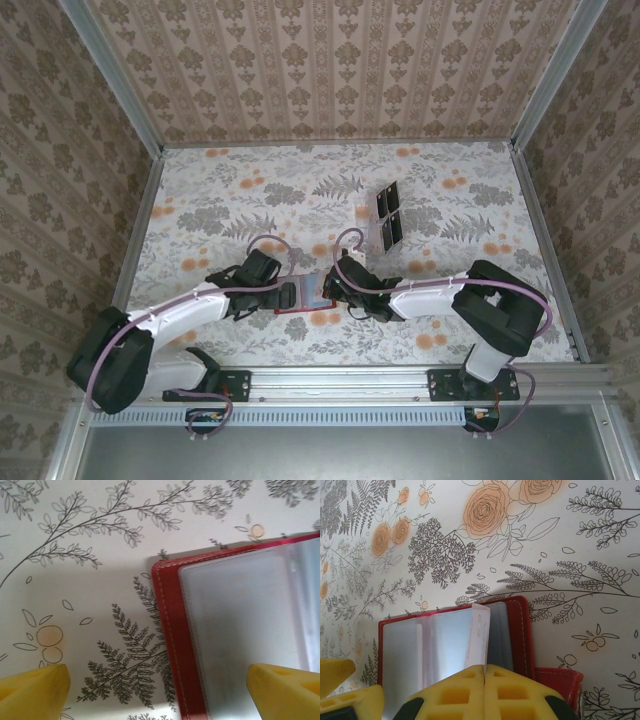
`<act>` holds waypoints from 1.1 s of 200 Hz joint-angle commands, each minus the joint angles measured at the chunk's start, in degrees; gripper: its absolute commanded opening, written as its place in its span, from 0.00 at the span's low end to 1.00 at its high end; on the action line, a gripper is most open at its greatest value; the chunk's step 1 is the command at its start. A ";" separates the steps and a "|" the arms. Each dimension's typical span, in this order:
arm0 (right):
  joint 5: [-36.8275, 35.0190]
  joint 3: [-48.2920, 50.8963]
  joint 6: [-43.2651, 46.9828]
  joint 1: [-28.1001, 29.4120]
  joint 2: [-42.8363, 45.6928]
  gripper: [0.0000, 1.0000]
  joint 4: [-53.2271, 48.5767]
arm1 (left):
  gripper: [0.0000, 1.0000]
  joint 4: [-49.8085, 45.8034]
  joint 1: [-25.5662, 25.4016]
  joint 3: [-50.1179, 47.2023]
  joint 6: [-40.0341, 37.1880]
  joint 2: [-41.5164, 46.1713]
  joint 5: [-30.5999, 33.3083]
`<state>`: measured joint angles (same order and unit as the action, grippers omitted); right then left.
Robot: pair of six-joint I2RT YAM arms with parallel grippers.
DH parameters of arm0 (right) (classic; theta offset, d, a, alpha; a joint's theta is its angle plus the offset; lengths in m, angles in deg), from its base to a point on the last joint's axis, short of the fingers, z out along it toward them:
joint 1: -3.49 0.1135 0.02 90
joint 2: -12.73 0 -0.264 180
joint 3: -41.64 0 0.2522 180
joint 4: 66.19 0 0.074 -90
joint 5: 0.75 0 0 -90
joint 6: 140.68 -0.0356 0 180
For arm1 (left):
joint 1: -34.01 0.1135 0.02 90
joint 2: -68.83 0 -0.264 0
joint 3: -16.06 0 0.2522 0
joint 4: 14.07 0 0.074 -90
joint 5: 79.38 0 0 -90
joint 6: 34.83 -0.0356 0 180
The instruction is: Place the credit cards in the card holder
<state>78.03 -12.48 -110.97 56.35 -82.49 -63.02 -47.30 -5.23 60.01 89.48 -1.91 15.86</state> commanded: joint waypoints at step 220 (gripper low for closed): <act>8.91 3.71 2.47 -1.62 -3.32 0.00 24.00 | 1.00 -2.43 -0.61 -5.37 9.55 0.33 6.72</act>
<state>85.79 -9.61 -107.93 54.85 -83.39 -45.60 -45.29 -5.82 57.21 97.06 -1.65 22.04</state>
